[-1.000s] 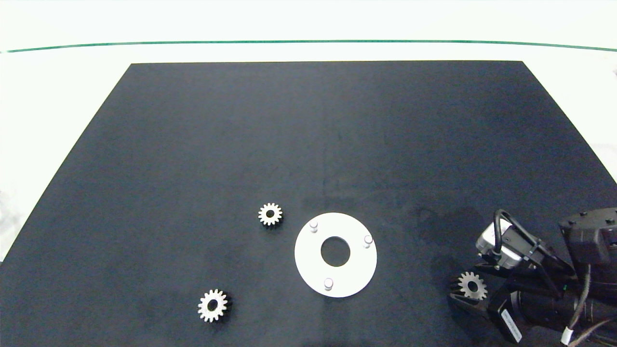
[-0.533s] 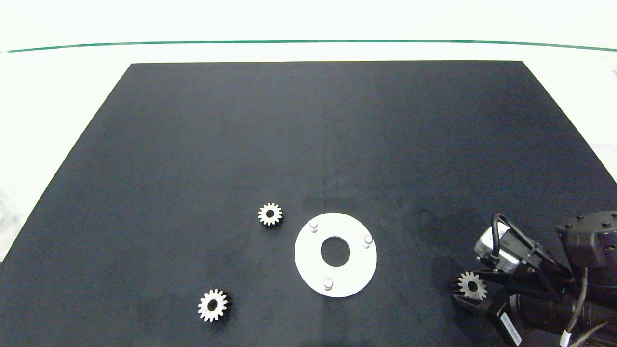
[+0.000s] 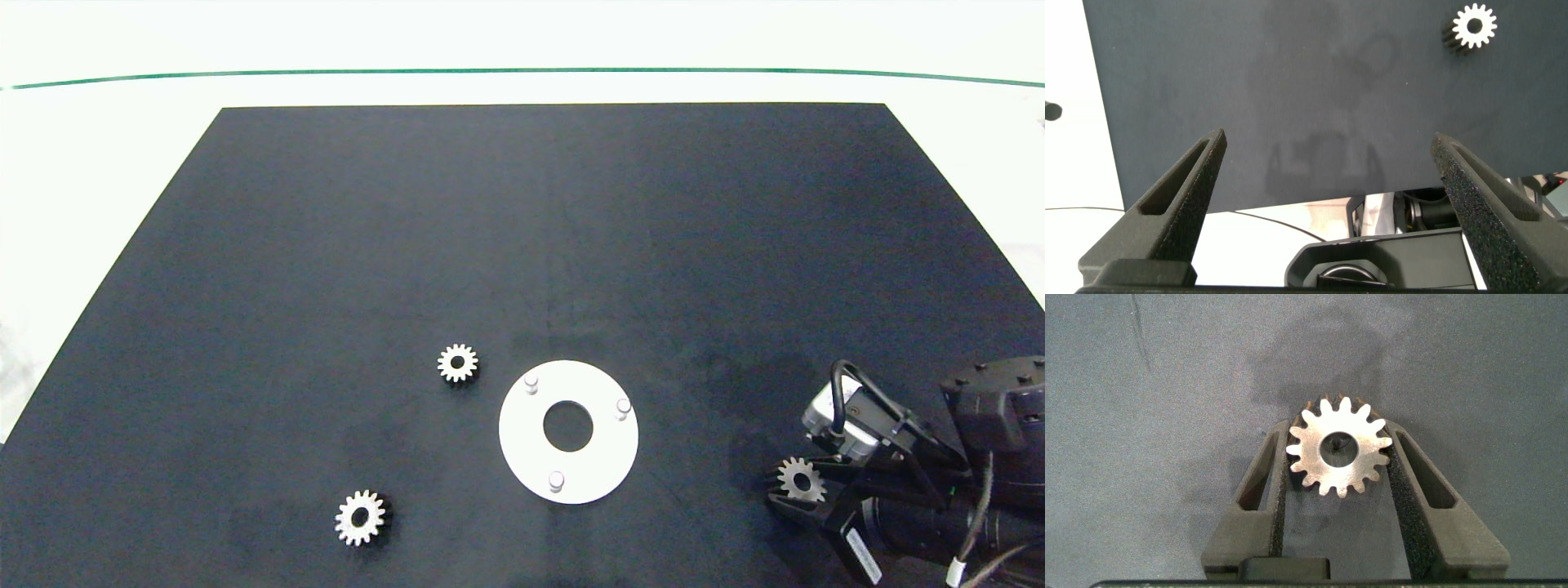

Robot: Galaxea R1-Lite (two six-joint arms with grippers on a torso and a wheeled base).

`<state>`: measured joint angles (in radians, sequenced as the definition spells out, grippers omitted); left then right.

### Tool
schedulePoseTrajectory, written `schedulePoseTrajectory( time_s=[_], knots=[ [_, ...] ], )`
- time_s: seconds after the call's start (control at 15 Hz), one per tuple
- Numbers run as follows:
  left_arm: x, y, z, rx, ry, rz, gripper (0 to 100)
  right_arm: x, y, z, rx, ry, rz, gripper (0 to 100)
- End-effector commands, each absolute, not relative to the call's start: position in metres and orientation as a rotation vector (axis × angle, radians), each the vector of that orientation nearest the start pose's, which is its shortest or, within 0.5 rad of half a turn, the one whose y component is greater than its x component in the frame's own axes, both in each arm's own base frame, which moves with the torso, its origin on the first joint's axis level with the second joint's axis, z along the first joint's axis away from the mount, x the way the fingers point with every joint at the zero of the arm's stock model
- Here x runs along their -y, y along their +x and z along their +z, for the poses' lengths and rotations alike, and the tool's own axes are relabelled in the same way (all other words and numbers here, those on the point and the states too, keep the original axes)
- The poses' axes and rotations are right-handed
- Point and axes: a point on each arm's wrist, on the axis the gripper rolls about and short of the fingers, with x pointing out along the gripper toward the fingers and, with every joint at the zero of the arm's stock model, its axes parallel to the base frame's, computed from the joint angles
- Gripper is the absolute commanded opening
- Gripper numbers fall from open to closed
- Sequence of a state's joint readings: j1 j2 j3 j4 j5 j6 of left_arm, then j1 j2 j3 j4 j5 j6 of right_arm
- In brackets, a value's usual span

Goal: Install three planetary gears onto the carrier pins

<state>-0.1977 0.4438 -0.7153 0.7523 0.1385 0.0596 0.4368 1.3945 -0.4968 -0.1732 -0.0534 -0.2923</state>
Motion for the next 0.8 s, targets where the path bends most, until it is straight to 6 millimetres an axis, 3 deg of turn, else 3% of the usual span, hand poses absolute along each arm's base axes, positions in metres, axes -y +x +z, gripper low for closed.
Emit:
schedulePoseTrajectory(
  time_s=[0.07, 0.47, 0.8],
  knots=[
    [-0.009, -0.031, 0.200, -0.479, 0.141, -0.072, 100, -0.080, 0.174, 0.138, -0.650, -0.456, 0.470, 31],
    [-0.009, -0.031, 0.199, -0.479, 0.140, -0.070, 100, -0.081, 0.175, 0.147, -0.615, -0.441, 0.471, 22],
    [-0.010, -0.034, 0.195, -0.476, 0.140, -0.070, 100, -0.088, 0.190, 0.190, -0.576, -0.411, 0.458, 22]
  ],
)
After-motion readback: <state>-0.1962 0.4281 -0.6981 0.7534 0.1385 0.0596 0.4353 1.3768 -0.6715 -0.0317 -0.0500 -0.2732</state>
